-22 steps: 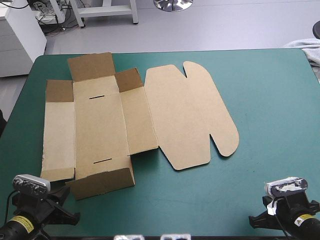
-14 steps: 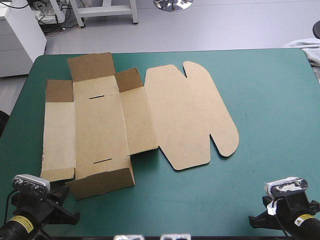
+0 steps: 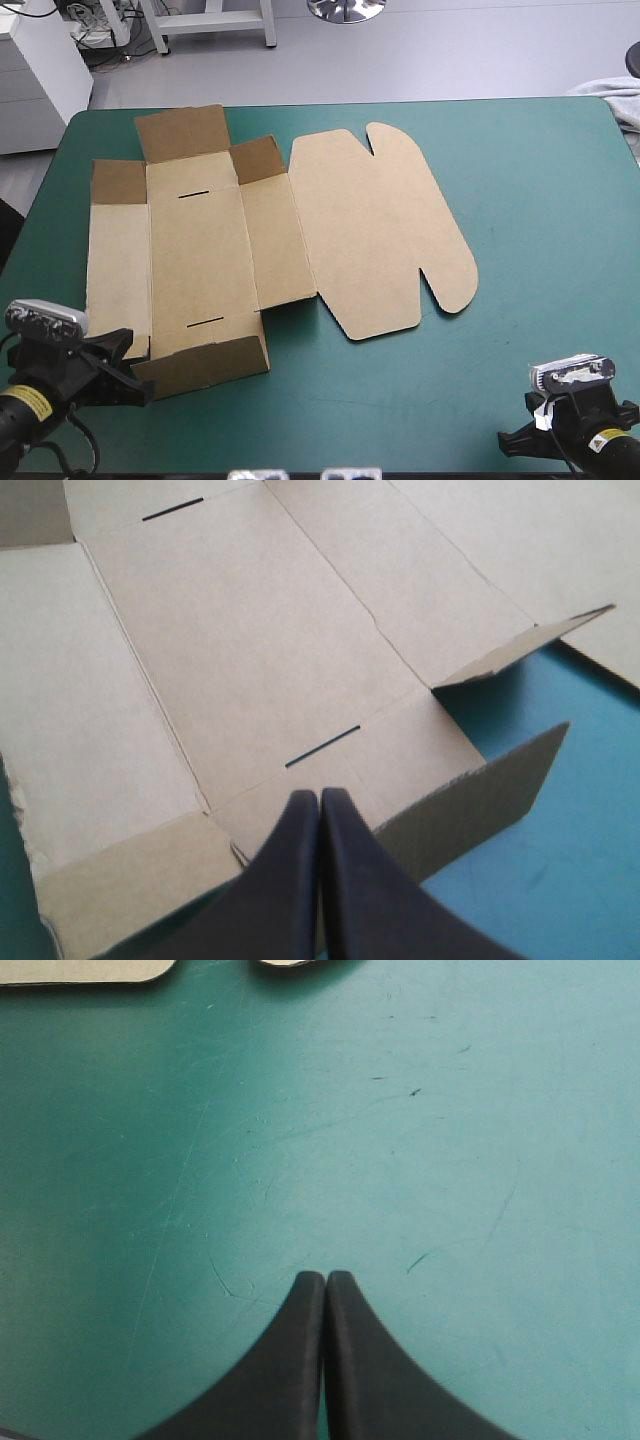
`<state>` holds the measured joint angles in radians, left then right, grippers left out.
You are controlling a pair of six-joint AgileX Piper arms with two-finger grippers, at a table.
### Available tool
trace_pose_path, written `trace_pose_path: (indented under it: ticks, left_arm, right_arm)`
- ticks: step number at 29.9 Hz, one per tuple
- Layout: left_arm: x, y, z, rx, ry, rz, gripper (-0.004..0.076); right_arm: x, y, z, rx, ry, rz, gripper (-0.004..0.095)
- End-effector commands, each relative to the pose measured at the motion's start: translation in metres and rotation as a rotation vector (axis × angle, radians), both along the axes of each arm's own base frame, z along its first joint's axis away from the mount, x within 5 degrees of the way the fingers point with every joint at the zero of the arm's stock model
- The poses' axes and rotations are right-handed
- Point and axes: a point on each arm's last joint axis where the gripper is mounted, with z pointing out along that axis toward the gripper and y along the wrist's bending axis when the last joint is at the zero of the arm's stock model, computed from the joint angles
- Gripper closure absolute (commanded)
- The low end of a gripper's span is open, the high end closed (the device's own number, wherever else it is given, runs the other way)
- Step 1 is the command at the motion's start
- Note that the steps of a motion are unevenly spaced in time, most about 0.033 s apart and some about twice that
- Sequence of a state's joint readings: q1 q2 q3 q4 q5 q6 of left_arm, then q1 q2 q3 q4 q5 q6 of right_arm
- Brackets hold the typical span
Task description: Fold the box
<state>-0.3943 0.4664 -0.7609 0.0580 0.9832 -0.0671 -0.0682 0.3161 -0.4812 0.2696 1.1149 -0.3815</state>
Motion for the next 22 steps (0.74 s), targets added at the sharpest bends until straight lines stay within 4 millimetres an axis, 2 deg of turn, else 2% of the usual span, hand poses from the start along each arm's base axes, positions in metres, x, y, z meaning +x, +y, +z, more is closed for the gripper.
trace_pose_path:
  ticks: [1,6,9,17,20,22]
  left_arm:
    - [0.017,-0.008,0.033,-0.020,-0.049,-0.007,0.0734]
    - [0.050,-0.021,0.054,0.003,-0.008,-0.003,0.0734]
    - [0.072,-0.030,0.059,0.019,0.028,-0.003,0.0734]
    - [0.142,-0.056,0.054,0.077,0.113,0.009,0.0734]
    - [0.168,-0.054,0.053,0.052,0.121,0.059,0.0734]
    - [0.185,-0.045,0.052,0.031,0.141,0.112,0.0734]
  right_arm:
    - [0.004,0.001,0.009,0.016,-0.051,0.004,0.0927]
    - [0.004,0.001,0.009,0.016,-0.051,0.004,0.0927]
    - [0.004,0.001,0.009,0.016,-0.051,0.004,0.0927]
    - [0.004,0.001,0.009,0.016,-0.051,0.004,0.0927]
    - [0.004,0.001,0.009,0.012,-0.051,0.003,0.0927]
    - [0.004,0.000,0.008,0.005,-0.050,0.002,0.0927]
